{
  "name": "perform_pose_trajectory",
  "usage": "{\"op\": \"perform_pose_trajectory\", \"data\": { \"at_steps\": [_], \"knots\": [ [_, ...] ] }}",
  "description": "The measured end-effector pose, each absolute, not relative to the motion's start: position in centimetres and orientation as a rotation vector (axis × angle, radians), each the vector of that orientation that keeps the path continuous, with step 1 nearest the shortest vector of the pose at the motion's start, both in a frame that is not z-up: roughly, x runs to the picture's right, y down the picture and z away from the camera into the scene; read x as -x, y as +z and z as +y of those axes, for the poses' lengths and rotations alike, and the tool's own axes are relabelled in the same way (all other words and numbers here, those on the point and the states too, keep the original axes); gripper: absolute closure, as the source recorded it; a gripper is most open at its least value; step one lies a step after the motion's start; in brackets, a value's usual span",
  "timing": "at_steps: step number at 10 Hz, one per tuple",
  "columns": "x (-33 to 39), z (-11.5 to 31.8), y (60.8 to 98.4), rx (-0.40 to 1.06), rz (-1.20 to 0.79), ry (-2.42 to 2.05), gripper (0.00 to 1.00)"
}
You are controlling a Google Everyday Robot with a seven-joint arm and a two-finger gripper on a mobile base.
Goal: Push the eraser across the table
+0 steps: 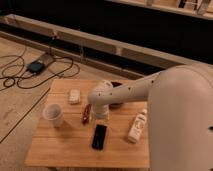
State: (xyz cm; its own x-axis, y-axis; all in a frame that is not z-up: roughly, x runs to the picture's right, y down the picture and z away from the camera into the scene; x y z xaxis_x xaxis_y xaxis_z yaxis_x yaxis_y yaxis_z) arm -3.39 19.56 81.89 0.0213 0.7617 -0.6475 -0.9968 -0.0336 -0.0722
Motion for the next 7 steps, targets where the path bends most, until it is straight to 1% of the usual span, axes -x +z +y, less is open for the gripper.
{"op": "perform_pose_trajectory", "data": {
  "at_steps": [3,7],
  "knots": [
    [3.3,19.7,83.4,0.619,0.476,1.501,0.35],
    [5.4,20.4,84.6,0.650,0.459,1.457,0.35]
  ]
}}
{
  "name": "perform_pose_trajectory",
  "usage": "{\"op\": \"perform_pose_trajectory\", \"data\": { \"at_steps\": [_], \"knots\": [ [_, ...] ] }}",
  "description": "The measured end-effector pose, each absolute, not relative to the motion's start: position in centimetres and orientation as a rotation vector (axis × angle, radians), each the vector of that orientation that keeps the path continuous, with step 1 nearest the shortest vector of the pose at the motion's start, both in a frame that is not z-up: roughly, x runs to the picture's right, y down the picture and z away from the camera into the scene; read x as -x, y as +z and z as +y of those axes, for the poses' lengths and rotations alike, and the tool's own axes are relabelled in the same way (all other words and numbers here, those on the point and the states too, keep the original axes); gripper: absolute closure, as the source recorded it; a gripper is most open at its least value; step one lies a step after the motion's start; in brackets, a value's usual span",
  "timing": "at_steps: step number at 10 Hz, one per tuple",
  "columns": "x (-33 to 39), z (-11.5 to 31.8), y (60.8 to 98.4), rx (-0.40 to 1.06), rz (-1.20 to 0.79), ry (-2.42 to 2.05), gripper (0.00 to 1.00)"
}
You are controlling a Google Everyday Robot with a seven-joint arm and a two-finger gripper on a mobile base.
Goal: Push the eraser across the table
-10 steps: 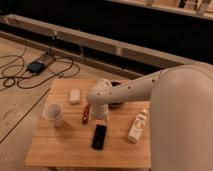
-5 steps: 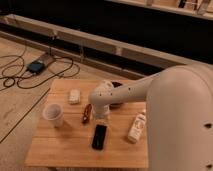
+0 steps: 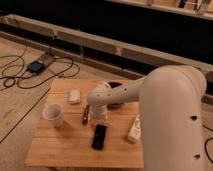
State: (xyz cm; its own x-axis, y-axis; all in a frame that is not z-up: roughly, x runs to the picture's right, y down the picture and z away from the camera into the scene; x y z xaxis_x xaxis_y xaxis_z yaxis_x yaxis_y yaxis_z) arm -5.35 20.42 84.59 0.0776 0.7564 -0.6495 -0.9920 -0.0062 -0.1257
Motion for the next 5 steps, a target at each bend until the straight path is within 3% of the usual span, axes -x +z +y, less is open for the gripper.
{"op": "perform_pose_trajectory", "data": {
  "at_steps": [5],
  "knots": [
    [7.4,22.3,81.8,0.695,0.513,1.441,0.35]
  ]
}}
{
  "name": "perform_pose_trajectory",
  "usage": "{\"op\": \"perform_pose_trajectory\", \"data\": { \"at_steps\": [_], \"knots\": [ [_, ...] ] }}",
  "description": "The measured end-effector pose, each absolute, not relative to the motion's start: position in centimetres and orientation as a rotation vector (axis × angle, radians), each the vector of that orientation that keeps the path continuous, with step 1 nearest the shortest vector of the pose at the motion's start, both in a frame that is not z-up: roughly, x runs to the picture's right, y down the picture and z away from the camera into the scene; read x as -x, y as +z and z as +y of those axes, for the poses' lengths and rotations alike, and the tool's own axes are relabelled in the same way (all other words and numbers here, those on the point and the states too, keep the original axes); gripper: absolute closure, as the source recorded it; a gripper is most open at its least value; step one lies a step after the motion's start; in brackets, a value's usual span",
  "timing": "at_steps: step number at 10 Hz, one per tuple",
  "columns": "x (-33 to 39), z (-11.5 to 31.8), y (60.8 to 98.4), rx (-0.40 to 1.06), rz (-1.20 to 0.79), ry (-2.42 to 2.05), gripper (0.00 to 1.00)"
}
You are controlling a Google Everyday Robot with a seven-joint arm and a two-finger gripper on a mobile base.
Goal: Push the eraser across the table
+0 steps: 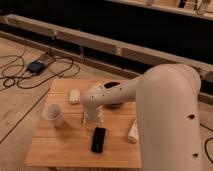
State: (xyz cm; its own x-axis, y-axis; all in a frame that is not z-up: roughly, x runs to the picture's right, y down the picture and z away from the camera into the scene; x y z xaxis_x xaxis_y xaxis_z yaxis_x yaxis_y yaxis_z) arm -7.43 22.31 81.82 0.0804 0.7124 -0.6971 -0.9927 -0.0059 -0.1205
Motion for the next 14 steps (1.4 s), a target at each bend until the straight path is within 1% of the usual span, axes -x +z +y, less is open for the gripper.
{"op": "perform_pose_trajectory", "data": {
  "at_steps": [5,7,8,10,11,12,14],
  "knots": [
    [9.7,26.1,77.4,0.785,0.595,1.430,0.35],
    [10.6,26.6,76.7,0.809,0.602,1.424,0.35],
    [10.8,26.0,76.4,0.805,0.594,1.430,0.35],
    [10.7,22.9,75.9,0.760,0.546,1.467,0.35],
    [10.6,20.5,75.5,0.732,0.499,1.496,0.35],
    [10.7,19.4,75.3,0.725,0.475,1.511,0.35],
    [10.8,19.4,75.3,0.726,0.475,1.505,0.35]
  ]
}}
